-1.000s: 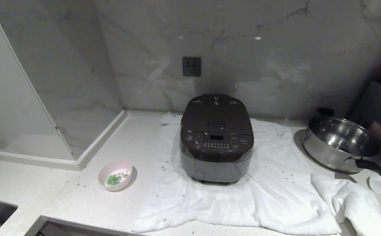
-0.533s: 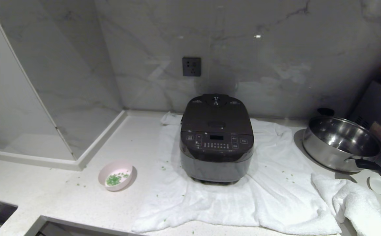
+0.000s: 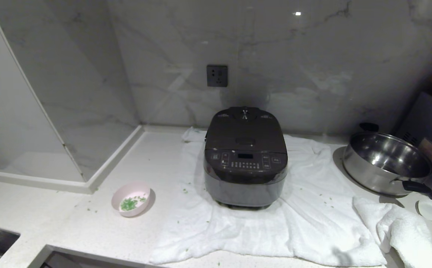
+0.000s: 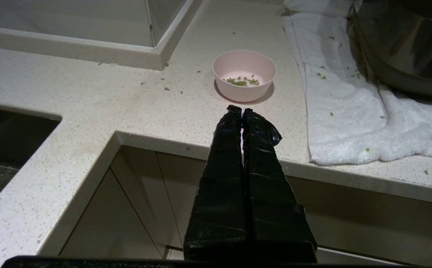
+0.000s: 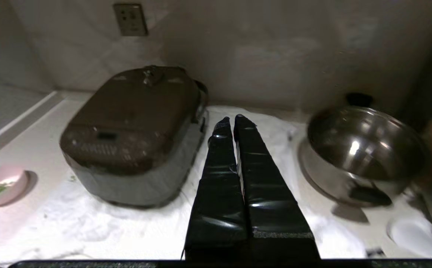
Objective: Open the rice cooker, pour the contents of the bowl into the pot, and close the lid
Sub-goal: Open the rice cooker
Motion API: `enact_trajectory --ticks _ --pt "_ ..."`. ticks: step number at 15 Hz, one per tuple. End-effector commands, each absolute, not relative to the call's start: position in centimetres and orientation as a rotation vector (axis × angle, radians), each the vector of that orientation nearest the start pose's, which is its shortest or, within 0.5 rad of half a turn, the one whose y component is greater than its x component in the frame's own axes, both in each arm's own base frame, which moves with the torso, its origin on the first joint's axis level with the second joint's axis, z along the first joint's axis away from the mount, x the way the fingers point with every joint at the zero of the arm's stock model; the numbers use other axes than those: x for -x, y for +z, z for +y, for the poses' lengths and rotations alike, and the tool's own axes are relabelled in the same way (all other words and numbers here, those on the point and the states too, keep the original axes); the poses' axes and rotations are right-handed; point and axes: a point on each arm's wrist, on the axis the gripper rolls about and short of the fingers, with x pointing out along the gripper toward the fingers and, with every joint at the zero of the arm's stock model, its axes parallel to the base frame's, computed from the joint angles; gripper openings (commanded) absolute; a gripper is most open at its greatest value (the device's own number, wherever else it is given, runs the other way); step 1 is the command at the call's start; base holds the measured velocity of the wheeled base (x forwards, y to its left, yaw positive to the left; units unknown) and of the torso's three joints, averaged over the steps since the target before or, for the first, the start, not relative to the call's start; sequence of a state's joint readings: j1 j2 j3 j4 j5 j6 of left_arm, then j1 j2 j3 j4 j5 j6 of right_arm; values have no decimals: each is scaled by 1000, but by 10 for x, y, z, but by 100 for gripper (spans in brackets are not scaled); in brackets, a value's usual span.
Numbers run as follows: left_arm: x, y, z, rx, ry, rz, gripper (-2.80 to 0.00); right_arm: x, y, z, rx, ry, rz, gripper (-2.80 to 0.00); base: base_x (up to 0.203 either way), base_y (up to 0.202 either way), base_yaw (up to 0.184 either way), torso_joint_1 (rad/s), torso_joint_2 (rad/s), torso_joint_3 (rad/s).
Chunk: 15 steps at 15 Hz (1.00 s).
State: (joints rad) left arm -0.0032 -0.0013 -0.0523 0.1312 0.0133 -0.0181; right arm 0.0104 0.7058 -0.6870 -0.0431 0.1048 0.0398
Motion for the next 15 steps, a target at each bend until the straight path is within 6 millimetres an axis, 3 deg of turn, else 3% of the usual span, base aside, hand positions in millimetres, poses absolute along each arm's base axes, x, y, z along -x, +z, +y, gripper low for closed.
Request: enact_trajectory --ticks 1,3,5,9,12,15 --pt "27 76 0 18 11 78 -280 -163 286 8 -60 163 179 -280 0 0 0 0 0 0" --pt "27 76 0 18 11 78 -280 -221 302 20 -79 230 182 -280 0 0 0 0 0 0" --pt "27 76 0 18 11 79 -280 -268 305 41 -90 306 197 -280 0 0 0 0 0 0" --pt "27 76 0 18 11 78 -280 -338 272 104 -84 350 309 -280 0 0 0 0 0 0" --pt "27 76 0 18 11 78 -280 -376 249 137 -58 300 361 -280 0 0 0 0 0 0" --pt "27 76 0 18 11 78 -280 -385 237 160 -63 241 467 -280 0 0 0 0 0 0"
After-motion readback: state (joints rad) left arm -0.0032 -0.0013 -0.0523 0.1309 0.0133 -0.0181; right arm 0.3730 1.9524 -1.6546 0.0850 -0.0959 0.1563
